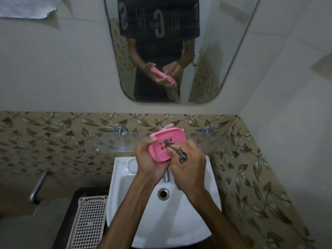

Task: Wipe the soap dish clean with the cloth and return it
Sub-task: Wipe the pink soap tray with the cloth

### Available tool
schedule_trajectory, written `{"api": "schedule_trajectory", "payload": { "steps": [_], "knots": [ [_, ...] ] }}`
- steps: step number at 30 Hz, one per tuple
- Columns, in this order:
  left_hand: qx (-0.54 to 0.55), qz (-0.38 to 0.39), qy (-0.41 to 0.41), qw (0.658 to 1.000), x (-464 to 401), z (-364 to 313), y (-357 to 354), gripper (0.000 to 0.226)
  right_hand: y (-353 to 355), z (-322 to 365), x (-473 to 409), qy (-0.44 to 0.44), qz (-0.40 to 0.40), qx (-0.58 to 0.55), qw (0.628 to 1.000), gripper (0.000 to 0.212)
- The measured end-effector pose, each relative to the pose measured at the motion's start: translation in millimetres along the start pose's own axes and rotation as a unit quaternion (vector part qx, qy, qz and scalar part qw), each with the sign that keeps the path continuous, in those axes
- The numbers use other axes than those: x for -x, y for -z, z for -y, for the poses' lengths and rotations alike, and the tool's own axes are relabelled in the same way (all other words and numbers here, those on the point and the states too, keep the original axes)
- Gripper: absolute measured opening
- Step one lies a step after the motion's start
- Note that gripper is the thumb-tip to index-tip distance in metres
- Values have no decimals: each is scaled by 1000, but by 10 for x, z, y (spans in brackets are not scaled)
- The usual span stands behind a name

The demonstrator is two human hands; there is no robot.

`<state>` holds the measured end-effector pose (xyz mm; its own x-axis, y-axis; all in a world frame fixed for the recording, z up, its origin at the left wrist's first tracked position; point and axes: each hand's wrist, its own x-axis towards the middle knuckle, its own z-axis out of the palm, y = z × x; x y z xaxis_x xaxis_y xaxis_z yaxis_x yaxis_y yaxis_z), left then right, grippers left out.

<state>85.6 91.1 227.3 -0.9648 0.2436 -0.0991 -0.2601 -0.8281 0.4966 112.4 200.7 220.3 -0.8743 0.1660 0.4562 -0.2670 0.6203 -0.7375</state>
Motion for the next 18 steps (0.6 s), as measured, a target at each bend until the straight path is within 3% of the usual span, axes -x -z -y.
{"api": "schedule_trajectory", "payload": {
  "steps": [4, 8, 12, 16, 18],
  "knots": [
    [-40, -13, -12, 999, 20, 34, -66, 80, 21, -13, -216, -41, -75, -11, 996, 8],
    [-50, 5, -21, 999, 35, -21, -43, 88, 24, 69, -8, -15, -17, -35, 999, 8],
    [-40, -9, -16, 999, 39, 47, -77, 76, 94, 19, -288, -43, -91, -32, 994, 5],
    [-18, -37, -5, 999, 19, 66, -62, 71, 15, 223, -137, 116, 43, -49, 991, 11],
    [-6, -46, -11, 999, 21, 73, -39, 64, 43, 196, -176, 170, 52, -6, 984, 11]
  ]
}}
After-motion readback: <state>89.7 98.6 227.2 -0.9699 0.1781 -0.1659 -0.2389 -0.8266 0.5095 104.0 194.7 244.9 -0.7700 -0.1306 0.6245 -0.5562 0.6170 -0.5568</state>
